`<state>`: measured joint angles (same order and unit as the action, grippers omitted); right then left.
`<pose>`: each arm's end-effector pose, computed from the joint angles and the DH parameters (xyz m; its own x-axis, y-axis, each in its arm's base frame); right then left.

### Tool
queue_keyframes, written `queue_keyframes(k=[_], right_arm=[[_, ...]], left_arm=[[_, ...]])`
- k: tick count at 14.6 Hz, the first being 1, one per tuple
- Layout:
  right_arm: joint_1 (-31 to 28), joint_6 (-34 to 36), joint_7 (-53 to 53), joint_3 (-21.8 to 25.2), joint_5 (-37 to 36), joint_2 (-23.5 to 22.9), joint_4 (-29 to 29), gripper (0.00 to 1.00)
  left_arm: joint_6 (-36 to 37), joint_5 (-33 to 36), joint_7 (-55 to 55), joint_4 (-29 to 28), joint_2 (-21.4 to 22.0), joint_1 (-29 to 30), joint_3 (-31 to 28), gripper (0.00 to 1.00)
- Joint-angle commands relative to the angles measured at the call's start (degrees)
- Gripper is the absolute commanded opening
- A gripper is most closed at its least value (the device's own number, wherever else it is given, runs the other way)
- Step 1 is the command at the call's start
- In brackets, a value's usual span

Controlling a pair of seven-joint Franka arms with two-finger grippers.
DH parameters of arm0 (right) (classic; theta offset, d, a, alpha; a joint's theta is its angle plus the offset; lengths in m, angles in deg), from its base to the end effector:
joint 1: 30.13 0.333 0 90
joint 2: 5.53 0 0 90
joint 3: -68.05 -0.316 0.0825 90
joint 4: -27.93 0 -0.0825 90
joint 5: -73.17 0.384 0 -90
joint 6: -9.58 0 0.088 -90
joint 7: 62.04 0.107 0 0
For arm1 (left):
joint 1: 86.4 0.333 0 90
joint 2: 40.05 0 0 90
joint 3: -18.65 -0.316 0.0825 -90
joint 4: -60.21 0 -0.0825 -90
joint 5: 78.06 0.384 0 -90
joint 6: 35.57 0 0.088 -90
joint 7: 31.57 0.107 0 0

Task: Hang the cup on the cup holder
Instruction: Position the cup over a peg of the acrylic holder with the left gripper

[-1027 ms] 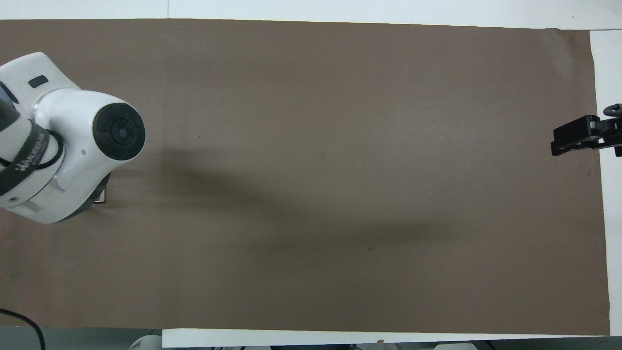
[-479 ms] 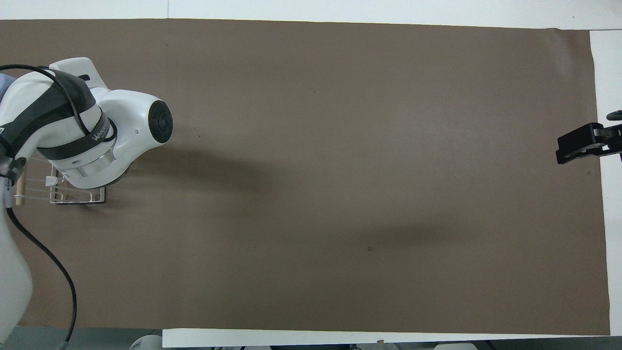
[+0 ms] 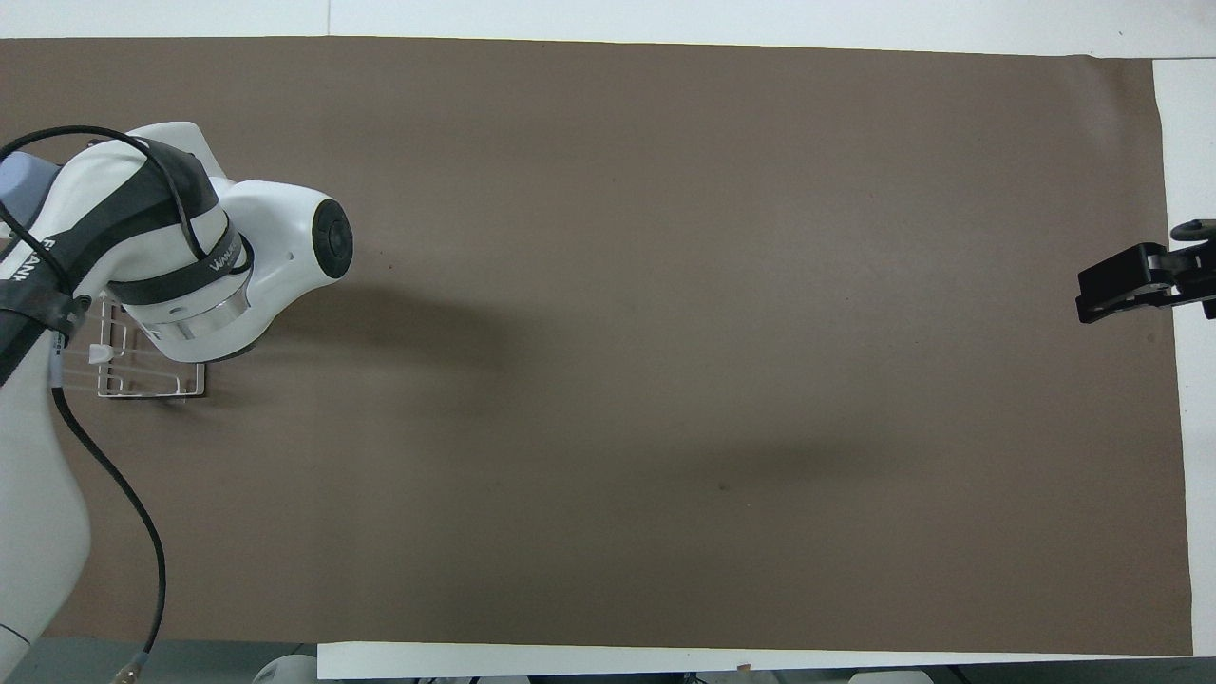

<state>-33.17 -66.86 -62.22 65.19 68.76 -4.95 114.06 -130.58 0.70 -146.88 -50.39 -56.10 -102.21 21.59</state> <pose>0.5256 -0.0111 0.6426 0.9873 -0.0181 -0.1579 -0.0060 -0.9970 0.0767 0.5905 -0.0961 0.3763 0.2457 0.1561 0.9567 0.9316 -0.3108 -0.1885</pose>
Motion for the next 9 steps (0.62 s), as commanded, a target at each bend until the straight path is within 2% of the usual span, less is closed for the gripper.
queue_keyframes(k=[1,5,9], right_arm=[[-0.21,0.77,-1.23,0.57,-0.16,-0.14,-0.35,0.99],[-0.47,0.42,-1.23,0.49,0.28,-0.14,-0.35,0.99],[-0.74,0.42,-1.14,0.57,1.07,-0.14,-0.43,0.99]], left_arm=[[-1.05,0.96,-1.23,1.44,-1.61,-0.01,-0.03,0.5],[-3.51,0.96,-1.33,0.83,-1.87,0.6,-0.03,0.5],[-4.66,1.66,-1.33,1.88,-4.07,1.83,-0.12,0.5]])
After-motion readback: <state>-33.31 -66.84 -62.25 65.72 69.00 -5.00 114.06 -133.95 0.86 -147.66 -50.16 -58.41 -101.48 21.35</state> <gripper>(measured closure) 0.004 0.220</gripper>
